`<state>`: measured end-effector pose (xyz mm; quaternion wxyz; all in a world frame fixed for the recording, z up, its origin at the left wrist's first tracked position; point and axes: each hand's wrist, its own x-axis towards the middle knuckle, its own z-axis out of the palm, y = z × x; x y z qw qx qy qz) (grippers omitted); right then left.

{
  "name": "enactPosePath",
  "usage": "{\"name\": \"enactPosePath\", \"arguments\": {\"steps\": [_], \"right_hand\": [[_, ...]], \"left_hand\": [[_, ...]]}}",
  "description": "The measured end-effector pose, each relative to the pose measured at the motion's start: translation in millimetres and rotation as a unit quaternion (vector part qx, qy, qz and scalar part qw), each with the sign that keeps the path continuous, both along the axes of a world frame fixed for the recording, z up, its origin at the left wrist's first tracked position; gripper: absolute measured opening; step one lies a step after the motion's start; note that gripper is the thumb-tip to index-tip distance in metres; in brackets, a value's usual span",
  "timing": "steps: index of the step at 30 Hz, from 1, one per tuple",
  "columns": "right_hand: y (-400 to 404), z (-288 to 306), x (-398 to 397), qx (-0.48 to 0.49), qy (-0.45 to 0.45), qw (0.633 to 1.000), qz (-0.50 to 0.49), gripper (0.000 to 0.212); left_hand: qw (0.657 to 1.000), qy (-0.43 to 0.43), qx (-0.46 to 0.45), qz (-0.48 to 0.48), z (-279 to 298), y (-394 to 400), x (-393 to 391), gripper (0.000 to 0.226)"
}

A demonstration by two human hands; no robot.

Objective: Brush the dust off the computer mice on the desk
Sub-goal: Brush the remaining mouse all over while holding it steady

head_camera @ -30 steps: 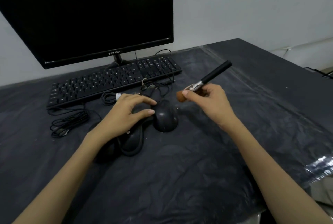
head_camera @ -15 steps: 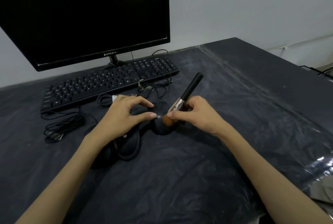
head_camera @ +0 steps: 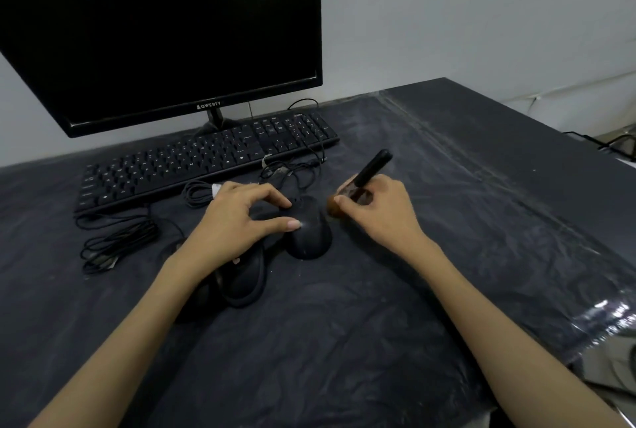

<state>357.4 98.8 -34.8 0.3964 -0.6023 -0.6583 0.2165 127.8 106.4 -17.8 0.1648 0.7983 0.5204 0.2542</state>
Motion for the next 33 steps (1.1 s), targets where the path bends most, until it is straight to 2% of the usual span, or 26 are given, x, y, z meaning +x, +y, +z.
{"name": "enactPosePath", "arguments": {"steps": [1,3,6,8,11,14,16,19,21,23,24,26,29,31,33], "right_hand": [[2,1,4,0.015,0.014,0.999,-0.025,0.020],[3,2,8,0.022,0.110,0.993,-0.041,0.012],[-3,3,1,-0.033,0.202,0.977,0.051,0.011],[-3,-1,-7,-0.055,0.175,0.978,0.095,0.014],[7,-1,-7,-0.020,0.088,0.996,0.016,0.013],[12,7,-4,-0.020,0.119,0.992,-0.022,0.016],[10,12,-9,-0.025,0.147,0.989,0.013,0.014],[5,15,-23,-0.072,0.163,0.976,0.128,0.010],[12,14,-27,-0.063,0.074,0.987,0.127,0.011],[23,14,-26,-0.004,-0.042,0.998,0.051,0.012],[27,14,-24,0.014,-0.068,0.997,0.017,0.013],[28,15,-20,0.010,-0.009,1.000,-0.001,0.013],[17,18,-21,-0.047,0.093,0.992,0.070,0.012],[14,15,-20,-0.070,0.088,0.989,0.094,0.013],[21,11,-16,-0.032,0.023,0.999,0.034,0.013]], "left_hand": [[1.000,0.000,0.000,0.000,-1,1,-1,0.049],[1.000,0.002,0.000,0.001,-3,2,-1,0.050],[1.000,0.001,-0.002,0.000,-4,2,-1,0.050],[1.000,0.000,-0.001,0.001,-4,3,-1,0.050],[1.000,-0.012,-0.004,0.000,-3,2,-1,0.049],[1.000,-0.024,-0.009,0.004,-3,1,-1,0.049],[0.999,-0.033,-0.018,0.007,-4,1,-1,0.050],[0.997,-0.062,-0.032,0.014,-2,1,-1,0.055],[0.997,-0.065,-0.036,0.024,1,-2,1,0.055],[0.997,-0.063,-0.035,0.030,3,-4,3,0.055],[0.997,-0.066,-0.037,0.031,4,-5,4,0.055],[0.996,-0.074,-0.044,0.031,3,-6,3,0.057],[0.995,-0.078,-0.054,0.035,3,-5,3,0.059],[0.995,-0.080,-0.055,0.035,3,-5,2,0.060],[0.994,-0.082,-0.057,0.034,3,-5,3,0.059]]}}
